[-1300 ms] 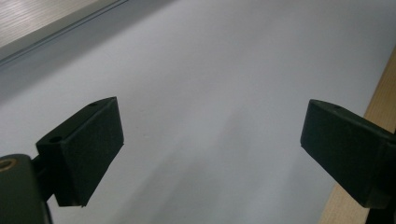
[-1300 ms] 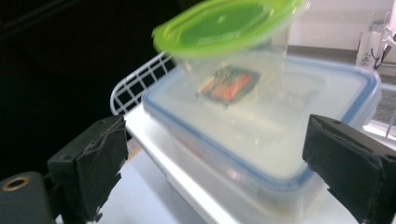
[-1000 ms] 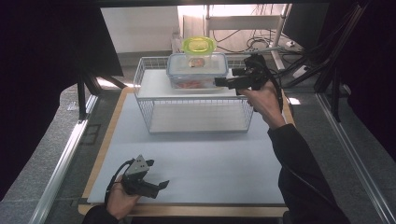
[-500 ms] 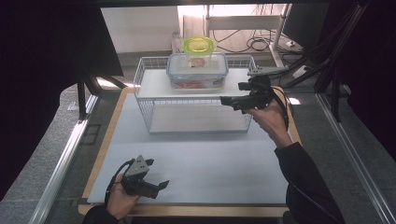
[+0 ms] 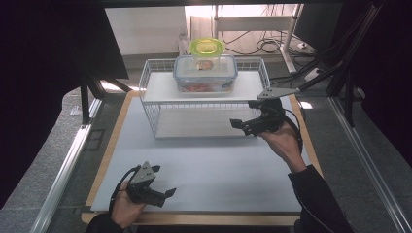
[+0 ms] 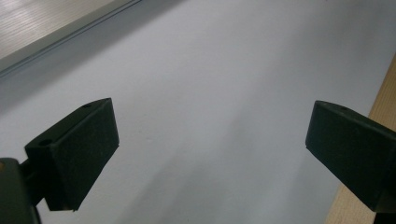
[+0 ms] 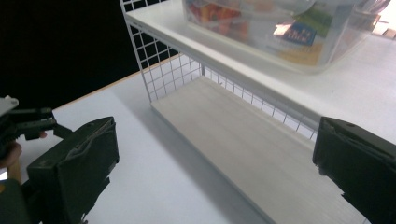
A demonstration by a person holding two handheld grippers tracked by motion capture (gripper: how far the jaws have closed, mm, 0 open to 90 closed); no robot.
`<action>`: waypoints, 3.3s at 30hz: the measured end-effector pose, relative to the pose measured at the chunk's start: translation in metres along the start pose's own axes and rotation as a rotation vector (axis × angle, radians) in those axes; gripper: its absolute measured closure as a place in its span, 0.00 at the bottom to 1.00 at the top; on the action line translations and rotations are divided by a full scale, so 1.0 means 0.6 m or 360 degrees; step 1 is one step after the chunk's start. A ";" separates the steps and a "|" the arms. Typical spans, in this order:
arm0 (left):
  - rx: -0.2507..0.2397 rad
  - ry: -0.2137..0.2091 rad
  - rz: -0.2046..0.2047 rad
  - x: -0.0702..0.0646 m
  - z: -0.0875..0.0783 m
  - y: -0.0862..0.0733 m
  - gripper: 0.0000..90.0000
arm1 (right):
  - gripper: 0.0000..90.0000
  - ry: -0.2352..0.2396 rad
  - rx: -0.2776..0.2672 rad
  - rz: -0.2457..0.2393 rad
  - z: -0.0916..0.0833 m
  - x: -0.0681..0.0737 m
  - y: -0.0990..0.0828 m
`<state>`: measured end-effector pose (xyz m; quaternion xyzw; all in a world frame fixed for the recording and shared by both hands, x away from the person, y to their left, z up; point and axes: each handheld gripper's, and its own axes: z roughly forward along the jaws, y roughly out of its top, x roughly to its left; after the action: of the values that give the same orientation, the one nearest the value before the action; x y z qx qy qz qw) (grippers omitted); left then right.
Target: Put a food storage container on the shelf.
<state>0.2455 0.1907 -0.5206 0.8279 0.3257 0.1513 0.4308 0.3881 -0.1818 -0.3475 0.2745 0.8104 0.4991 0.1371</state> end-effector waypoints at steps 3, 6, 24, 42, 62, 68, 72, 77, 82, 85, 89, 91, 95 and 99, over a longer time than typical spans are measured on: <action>0.0000 -0.0001 0.0001 0.000 0.000 0.000 0.03 | 0.00 -0.0007 0.0006 -0.0018 -0.002 0.005 -0.011; -0.0003 -0.0002 0.0003 0.000 0.000 0.000 0.03 | 0.00 -0.0007 0.0005 -0.0018 -0.005 0.009 -0.017; 0.0003 -0.0015 0.0013 -0.002 0.001 0.000 0.03 | 0.00 -0.0037 0.0040 -0.0045 -0.007 0.027 -0.065; 0.0008 -0.0018 0.0022 -0.003 0.001 0.000 0.03 | 0.00 -0.0123 0.0070 -0.0080 -0.011 0.046 -0.101; 0.0018 -0.0009 0.0044 -0.005 0.002 0.000 0.04 | 0.00 -0.0159 0.0094 -0.0074 -0.023 0.064 -0.145; 0.0023 -0.0011 0.0045 -0.005 0.002 0.000 0.04 | 0.00 -0.0192 0.0139 -0.0067 -0.023 0.067 -0.161; 0.0028 -0.0015 0.0049 -0.006 0.002 0.000 0.04 | 0.00 -0.0191 0.0147 -0.0054 -0.024 0.068 -0.169; 0.0024 -0.0012 0.0048 -0.006 0.002 0.000 0.04 | 0.00 -0.0202 0.0172 -0.0059 -0.026 0.070 -0.186; 0.0026 -0.0012 0.0050 -0.006 0.002 0.000 0.04 | 0.00 -0.0211 0.0182 -0.0065 -0.032 0.073 -0.201; 0.0022 -0.0013 0.0049 -0.006 0.002 -0.001 0.04 | 0.00 -0.0214 0.0180 -0.0062 -0.034 0.075 -0.206; 0.0024 -0.0012 0.0052 -0.006 0.002 -0.001 0.04 | 0.00 -0.0226 0.0186 -0.0054 -0.038 0.076 -0.220; 0.0024 -0.0011 0.0052 -0.006 0.002 0.000 0.04 | 0.00 -0.0231 0.0189 -0.0053 -0.038 0.076 -0.224; 0.0024 -0.0011 0.0052 -0.006 0.002 -0.001 0.04 | 0.00 -0.0238 0.0203 -0.0051 -0.041 0.076 -0.237; 0.0026 -0.0011 0.0054 -0.006 0.002 -0.001 0.04 | 0.00 -0.0255 0.0210 -0.0053 -0.044 0.076 -0.247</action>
<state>0.2434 0.1874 -0.5216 0.8373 0.3115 0.1531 0.4225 0.2925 -0.2267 -0.4643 0.3084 0.8324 0.4187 0.1914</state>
